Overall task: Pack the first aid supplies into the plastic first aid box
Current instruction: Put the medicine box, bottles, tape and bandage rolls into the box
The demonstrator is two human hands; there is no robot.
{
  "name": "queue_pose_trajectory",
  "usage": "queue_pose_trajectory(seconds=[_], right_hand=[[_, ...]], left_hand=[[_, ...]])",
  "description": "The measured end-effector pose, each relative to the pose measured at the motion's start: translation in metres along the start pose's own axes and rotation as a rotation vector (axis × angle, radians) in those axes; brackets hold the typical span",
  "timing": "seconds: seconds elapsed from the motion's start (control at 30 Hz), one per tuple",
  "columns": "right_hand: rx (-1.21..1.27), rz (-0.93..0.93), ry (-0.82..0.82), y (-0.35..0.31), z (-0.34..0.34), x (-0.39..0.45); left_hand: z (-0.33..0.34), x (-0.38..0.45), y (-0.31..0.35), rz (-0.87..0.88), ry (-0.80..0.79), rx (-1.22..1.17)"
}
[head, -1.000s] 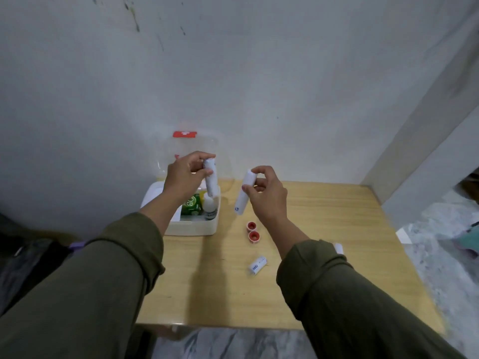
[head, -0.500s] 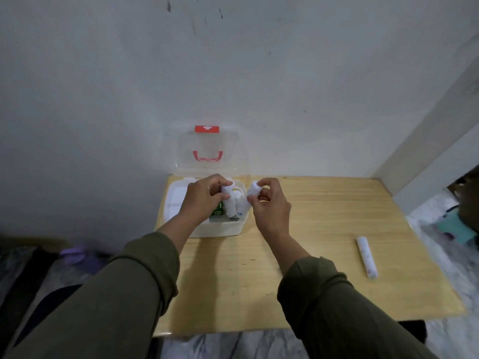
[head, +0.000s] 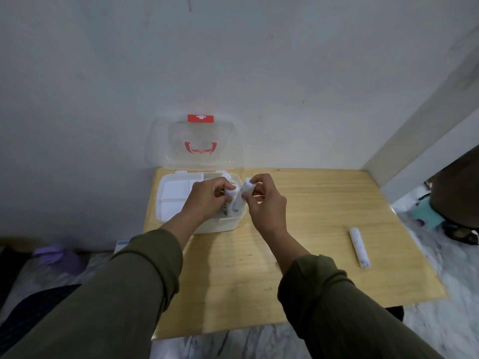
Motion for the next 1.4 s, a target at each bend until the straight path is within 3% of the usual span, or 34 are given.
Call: queue_pose_trajectory(seconds=[0.73, 0.93, 1.17, 1.4], right_hand=[[-0.216, -0.015, -0.107, 0.026, 0.016, 0.002], [-0.363, 0.023, -0.216, 0.031, 0.023, -0.002], [-0.552, -0.082, -0.201, 0.043, 0.022, 0.000], [-0.502, 0.014, -0.172, 0.049, 0.020, 0.005]], left_hand=[[0.009, 0.008, -0.018, 0.068, -0.038, 0.135], [0.009, 0.010, -0.018, 0.080, -0.065, 0.135], [0.015, 0.013, -0.024, 0.105, -0.139, 0.143], [0.018, 0.011, -0.024, 0.131, -0.187, 0.186]])
Point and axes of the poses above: each hand's wrist, its own x-axis towards the middle knuckle, its own z-axis out of the palm, y = z × x, the point moved 4 cm from there along x, towards the middle knuckle, and after that the axes turned 5 degrees about x, right-handed, at the moved point
